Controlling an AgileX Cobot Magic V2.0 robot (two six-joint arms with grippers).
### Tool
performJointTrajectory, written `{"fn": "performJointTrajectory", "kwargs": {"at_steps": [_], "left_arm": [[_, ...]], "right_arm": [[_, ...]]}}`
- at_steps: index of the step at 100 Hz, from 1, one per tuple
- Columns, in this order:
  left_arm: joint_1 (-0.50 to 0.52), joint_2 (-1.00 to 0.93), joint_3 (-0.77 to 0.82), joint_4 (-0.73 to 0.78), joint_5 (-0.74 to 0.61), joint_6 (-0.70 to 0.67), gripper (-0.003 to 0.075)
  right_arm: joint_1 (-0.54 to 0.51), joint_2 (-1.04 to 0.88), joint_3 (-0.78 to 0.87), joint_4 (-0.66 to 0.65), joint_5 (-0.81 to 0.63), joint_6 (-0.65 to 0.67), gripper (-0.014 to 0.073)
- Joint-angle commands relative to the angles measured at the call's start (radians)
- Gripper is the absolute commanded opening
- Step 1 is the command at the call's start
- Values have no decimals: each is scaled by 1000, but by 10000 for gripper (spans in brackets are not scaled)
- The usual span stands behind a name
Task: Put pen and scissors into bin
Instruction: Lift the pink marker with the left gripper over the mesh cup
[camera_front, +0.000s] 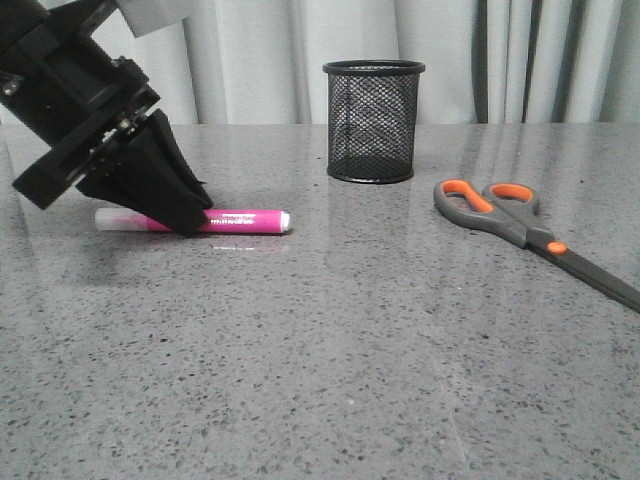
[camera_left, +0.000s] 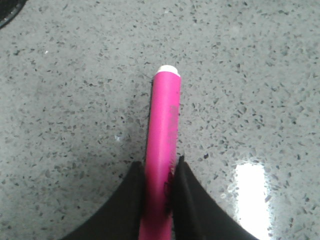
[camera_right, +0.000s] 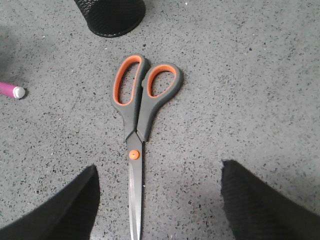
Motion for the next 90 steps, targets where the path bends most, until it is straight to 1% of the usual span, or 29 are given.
{"fn": "performJointTrajectory", "kwargs": {"at_steps": [1, 12, 17, 20, 24, 27, 32, 36, 43, 51, 56, 74, 82, 90], "left_arm": [[-6, -53, -75, -51, 55, -60, -19], [-6, -86, -150, -124, 107, -88, -19], [-6, -100, -183, -190, 110, -107, -19], [-6, -106, -201, -255, 99, -133, -19], [-8, -114, -214, -332, 67, -167, -19], [-11, -113, -221, -422, 45, -188, -19], [-27, -113, -223, -549, -8, -191, -19], [-48, -113, -223, -632, -80, -191, -19], [-98, -105, -223, -725, -236, -189, -19], [-161, -78, -228, -782, -396, -186, -19], [-189, -49, -241, -799, -437, -182, -19], [-243, 80, -327, -938, -464, -87, -19], [-257, 128, -370, -954, -504, -84, -19], [-256, 168, -407, -959, -504, -84, -19]], "right_arm": [[1, 1, -37, 24, -41, -11, 465], [1, 1, -37, 24, -41, -11, 465], [1, 1, -37, 24, -41, -11, 465], [1, 1, -37, 24, -41, -11, 465], [1, 1, -37, 24, -41, -11, 465], [1, 1, -37, 24, -41, -11, 465], [1, 1, -37, 24, -41, -11, 465], [1, 1, -37, 24, -41, -11, 465], [1, 1, -37, 24, -41, -11, 465], [1, 1, -37, 24, -39, -11, 465], [1, 1, -37, 24, -39, -11, 465], [1, 1, -37, 24, -39, -11, 465], [1, 1, -37, 24, -41, -11, 465], [1, 1, -37, 24, -41, -11, 465]]}}
